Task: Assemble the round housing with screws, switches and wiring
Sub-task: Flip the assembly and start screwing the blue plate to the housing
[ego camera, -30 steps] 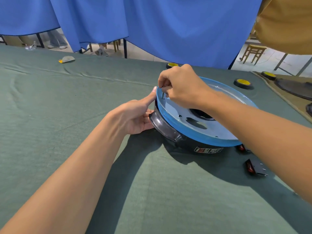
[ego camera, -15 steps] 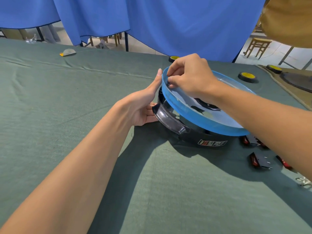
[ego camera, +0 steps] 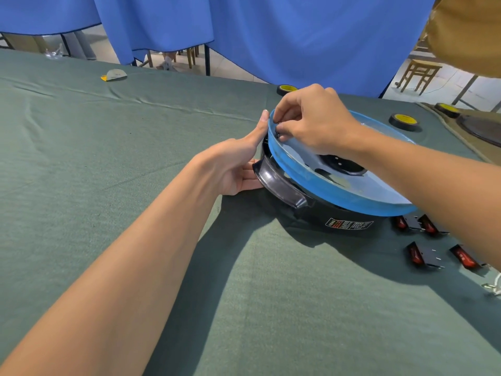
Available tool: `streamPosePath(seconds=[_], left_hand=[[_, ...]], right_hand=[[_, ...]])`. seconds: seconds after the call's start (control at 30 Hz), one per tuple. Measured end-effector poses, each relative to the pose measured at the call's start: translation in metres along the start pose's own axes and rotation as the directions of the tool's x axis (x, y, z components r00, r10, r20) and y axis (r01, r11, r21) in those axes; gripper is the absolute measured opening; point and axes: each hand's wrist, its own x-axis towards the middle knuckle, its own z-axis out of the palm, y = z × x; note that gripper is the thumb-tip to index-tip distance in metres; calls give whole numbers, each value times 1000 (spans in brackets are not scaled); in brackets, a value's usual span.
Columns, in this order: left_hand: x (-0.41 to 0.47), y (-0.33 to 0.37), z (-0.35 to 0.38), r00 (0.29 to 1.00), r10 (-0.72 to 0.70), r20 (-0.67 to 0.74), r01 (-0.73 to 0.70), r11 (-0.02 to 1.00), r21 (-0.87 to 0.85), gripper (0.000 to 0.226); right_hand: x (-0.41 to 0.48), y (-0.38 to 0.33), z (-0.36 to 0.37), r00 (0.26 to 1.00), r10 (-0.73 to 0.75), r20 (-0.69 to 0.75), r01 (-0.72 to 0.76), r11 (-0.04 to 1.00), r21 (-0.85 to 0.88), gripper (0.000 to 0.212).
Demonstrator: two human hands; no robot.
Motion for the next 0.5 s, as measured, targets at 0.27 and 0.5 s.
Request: streamPosePath(seconds=[0.27,0.5], left_hand=[[5,-3,-6,999,6,50,-4,999,-50,100],[6,-4,-10,995,-10,98,22,992,-122,81]], right_hand=[[-2,1,8,985,-168,39,172,971,-166,20],[2,0,13,995,-93,-41,89,992,-92,15]])
